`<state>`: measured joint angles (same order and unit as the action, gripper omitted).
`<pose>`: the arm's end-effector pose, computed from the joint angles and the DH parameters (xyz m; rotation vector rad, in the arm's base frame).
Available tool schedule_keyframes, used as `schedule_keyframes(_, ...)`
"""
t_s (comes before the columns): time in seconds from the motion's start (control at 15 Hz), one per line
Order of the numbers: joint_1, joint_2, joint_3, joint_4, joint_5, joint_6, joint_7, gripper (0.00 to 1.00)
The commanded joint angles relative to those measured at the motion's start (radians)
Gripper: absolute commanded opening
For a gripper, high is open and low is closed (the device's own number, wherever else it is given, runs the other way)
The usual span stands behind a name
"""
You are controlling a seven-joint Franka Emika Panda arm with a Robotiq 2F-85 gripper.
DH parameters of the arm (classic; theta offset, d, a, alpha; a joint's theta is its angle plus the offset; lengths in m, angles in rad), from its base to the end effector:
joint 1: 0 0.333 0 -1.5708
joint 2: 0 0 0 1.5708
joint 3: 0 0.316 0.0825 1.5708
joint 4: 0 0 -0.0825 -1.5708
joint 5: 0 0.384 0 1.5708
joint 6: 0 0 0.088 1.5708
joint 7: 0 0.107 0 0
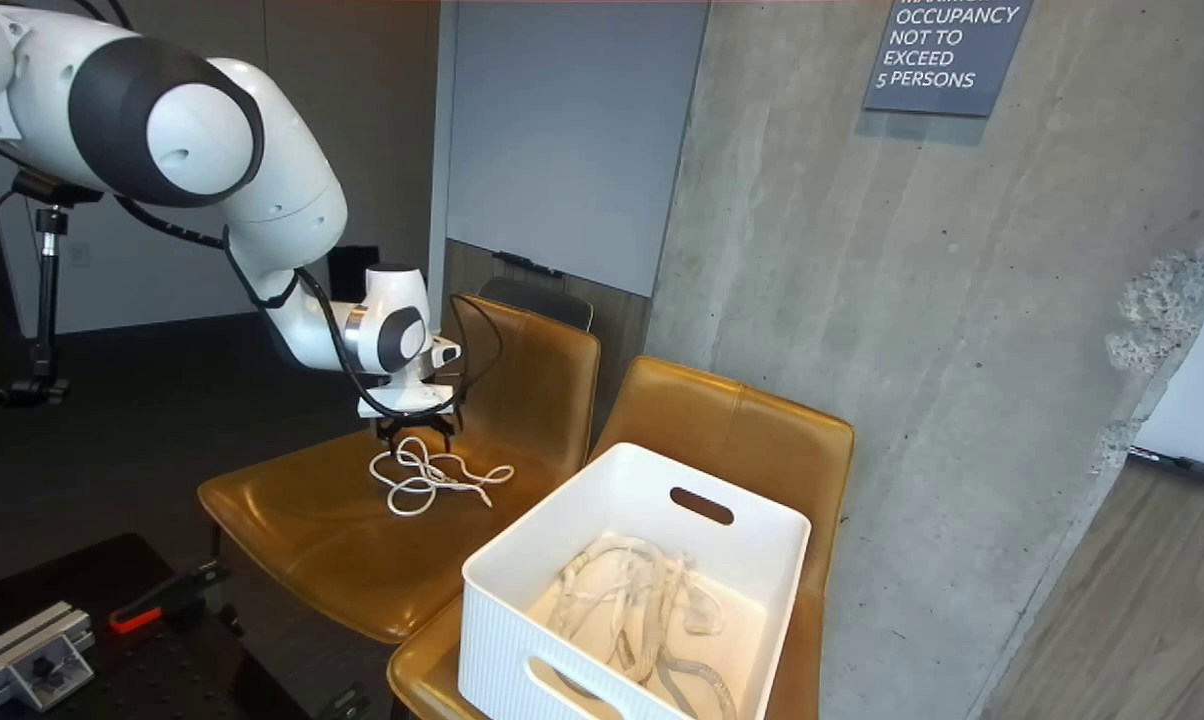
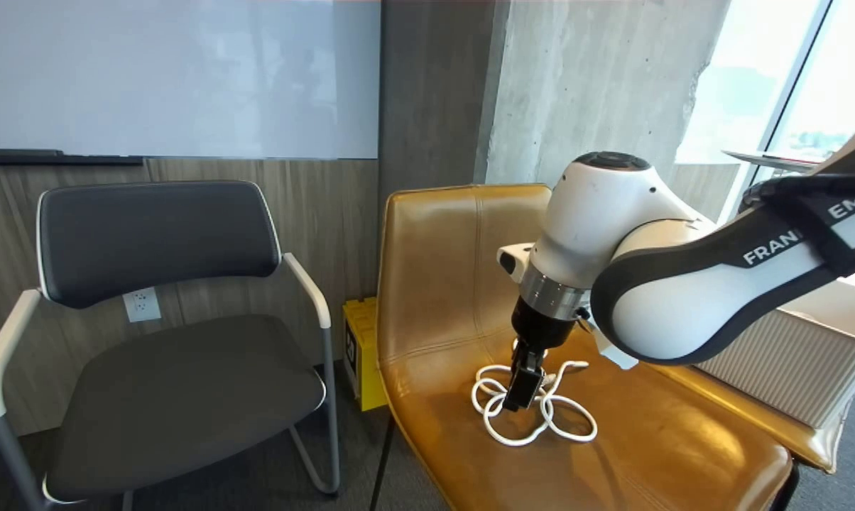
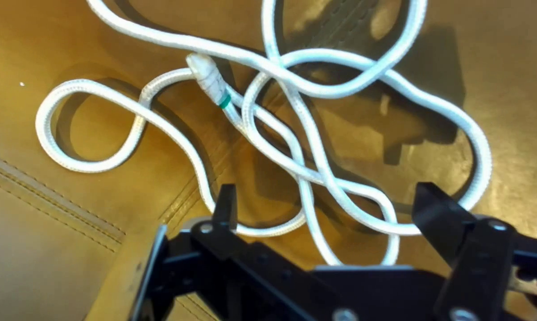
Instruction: Put the ropes in then out the basket
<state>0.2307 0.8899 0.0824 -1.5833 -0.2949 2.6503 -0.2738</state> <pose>0.6713 0.2168 0.1291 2.7930 1.1780 0.2816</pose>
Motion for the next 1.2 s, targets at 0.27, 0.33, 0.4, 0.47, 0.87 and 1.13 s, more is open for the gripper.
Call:
schedule_keyframes(0.27, 0.012, 0.16, -0.054, 0.164, -0.039, -0.064, -0.014, 0.74)
schedule_keyframes(0.33, 0.012, 0.167, -0.052, 0.167, -0.036, -0.077, -0.012, 0.68)
schedule_keyframes(0.4, 0.013, 0.171, -0.051, 0.168, -0.036, -0.083, -0.009, 0.58)
schedule_keyframes(0.47, 0.012, 0.164, -0.048, 0.163, -0.031, -0.091, -0.005, 0.52)
schedule_keyframes(0.87, 0.016, 0.054, -0.043, 0.019, -0.022, -0.109, 0.039, 0.1)
schedule_keyframes(1.13, 0.014, -0.061, -0.041, -0.08, -0.019, -0.156, 0.064, 0.0)
